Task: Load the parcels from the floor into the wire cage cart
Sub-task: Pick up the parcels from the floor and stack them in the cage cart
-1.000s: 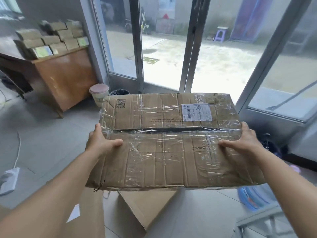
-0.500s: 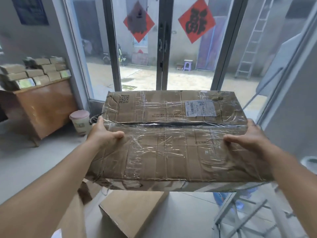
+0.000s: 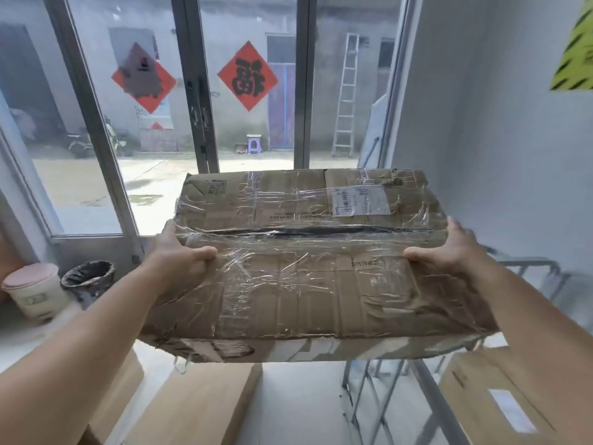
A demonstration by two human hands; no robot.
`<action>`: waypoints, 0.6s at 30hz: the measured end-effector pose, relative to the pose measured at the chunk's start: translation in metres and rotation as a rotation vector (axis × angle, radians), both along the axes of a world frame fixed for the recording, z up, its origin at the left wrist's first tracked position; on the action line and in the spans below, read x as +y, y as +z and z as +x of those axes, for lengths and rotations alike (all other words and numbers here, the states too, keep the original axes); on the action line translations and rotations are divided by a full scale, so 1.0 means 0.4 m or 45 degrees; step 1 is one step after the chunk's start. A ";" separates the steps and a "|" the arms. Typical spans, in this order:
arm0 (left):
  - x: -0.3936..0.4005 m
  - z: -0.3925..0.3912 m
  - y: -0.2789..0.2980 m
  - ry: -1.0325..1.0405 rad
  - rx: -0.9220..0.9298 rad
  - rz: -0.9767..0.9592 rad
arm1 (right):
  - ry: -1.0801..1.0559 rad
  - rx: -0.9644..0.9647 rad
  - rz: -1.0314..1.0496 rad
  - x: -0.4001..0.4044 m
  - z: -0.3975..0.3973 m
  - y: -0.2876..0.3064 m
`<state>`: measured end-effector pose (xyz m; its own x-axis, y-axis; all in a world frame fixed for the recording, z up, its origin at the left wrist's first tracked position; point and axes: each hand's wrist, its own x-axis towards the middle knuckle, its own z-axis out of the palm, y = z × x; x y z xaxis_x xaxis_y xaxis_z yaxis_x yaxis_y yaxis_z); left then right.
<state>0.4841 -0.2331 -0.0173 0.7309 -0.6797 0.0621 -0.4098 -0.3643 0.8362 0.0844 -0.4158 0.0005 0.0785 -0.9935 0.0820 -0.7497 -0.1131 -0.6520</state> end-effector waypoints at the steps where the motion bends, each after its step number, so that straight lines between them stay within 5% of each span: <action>1: -0.006 -0.019 0.006 -0.026 0.016 0.008 | -0.034 0.006 -0.006 0.023 -0.028 0.002; 18: -0.063 -0.454 0.027 -0.728 -0.102 0.010 | -0.718 -0.147 0.009 0.543 -0.525 -0.055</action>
<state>0.3026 -0.2584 -0.0065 0.2404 -0.9660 0.0951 -0.6052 -0.0726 0.7928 -0.1258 -0.1985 -0.0215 -0.4725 -0.8798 0.0517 -0.6166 0.2881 -0.7327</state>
